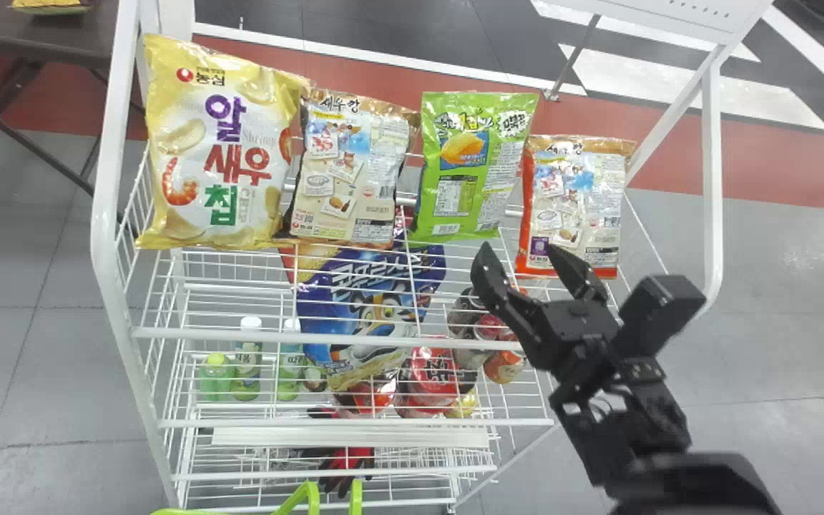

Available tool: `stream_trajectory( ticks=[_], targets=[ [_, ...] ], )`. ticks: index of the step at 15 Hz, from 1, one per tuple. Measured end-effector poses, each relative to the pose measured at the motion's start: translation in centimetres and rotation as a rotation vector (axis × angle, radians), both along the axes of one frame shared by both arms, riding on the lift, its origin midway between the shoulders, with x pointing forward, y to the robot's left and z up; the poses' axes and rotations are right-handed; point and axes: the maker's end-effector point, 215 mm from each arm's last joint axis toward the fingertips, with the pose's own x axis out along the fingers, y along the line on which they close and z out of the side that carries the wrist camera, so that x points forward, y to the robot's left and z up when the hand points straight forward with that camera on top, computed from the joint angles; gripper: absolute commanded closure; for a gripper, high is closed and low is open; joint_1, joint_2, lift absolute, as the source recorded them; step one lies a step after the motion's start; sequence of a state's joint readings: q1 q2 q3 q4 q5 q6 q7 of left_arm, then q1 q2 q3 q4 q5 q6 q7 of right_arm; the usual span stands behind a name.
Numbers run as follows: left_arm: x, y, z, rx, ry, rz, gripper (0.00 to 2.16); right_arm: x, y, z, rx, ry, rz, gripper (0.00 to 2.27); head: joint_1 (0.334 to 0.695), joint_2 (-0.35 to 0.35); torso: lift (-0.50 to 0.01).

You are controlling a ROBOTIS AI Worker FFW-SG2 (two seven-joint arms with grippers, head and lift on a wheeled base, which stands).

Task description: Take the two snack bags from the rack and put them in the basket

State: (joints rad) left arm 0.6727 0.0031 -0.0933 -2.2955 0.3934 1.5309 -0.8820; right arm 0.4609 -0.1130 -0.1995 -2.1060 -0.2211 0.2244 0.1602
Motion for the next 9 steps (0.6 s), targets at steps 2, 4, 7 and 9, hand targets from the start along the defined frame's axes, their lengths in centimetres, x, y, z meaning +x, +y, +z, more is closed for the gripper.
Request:
stream_trajectory(
  ticks=[2,4,7,9],
  targets=[
    [0.1,0.2,-0.2,0.003,0.007,0.002,1.52,3.0,-0.2,-0.9,-0.02,0.028,-0.006,0.14,0.695,-0.35,-0.01],
    [0.3,0.5,-0.3,0.008,0.013,0.004,1.52,6.0,-0.4,-1.2,-0.033,0.036,-0.012,0.14,0.695,-0.35,-0.01],
    [0.5,1.0,-0.5,0.016,0.025,0.009,1.52,9.2,-0.3,-0.7,-0.037,0.024,-0.012,0.14,0.695,-0.35,-0.01],
    [0.9,1.4,-0.7,0.019,0.025,0.018,1.52,11.1,0.5,-0.8,-0.051,0.026,-0.004,0.14,0.695,-0.35,-0.01]
  ],
)
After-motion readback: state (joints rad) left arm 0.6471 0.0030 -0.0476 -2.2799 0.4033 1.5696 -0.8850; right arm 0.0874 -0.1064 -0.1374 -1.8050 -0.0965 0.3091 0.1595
